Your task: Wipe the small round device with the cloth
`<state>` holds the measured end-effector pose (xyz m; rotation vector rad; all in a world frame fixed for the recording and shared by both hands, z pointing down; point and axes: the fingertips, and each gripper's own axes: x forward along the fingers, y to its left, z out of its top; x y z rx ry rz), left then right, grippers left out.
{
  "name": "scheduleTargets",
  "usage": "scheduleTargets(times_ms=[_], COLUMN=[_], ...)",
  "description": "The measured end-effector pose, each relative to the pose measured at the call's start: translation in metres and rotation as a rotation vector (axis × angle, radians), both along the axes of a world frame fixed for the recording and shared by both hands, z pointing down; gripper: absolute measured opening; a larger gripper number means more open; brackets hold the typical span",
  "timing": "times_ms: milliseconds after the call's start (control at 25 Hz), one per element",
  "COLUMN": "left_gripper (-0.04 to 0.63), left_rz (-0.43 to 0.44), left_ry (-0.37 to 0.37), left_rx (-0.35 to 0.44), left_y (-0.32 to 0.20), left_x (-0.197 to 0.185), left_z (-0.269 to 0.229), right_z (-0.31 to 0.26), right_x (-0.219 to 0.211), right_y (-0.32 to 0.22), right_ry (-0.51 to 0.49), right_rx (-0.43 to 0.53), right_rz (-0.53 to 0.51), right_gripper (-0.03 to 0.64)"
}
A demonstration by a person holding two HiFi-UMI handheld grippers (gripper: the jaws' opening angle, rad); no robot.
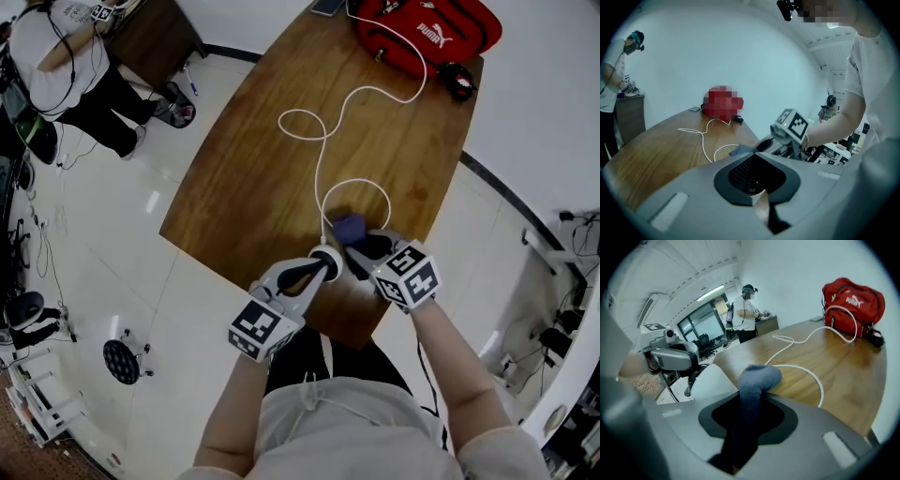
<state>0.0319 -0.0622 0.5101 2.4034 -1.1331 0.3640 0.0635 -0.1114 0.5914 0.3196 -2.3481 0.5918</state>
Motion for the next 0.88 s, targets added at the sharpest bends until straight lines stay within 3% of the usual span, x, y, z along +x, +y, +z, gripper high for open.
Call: scheduleTargets(times_ms=[120,320,520,640,880], left_gripper=[0.006,0.006,0.006,0.006,0.006], left_rz=[0.003,0.01,0.059,0.091,0.1], left_ry=[0.017,0.101,0.108,0.123,0.113], left_rx=[-0.011,-0.037,-0.023,-0.022,0.015], left_y=[0.001,0.001,0.003,0.005,0.004], left_x=[-0.003,-0.006,-0.006,-0.006,-0.005], left_z=[0.001,0.002,0.001,-0.001,-0.002], right_z=[-0.042,-0.088,-0.055,-0.042,0.0], right_x=[0.008,-0.001,-0.004,-0.007,-0.012], right_y=[0.014,0.071,0.097,0.106,0.112], right_ry=[-0.051,-0.141,-0.065,-0.09,-0.008], right_rx=[0.089,0.076,0.025,-0.038,-0.076], right_rz=[-0.016,-0.073,0.024,0.115,0.181], right_gripper=[0.107,0.107,0.107,0.107,0.109])
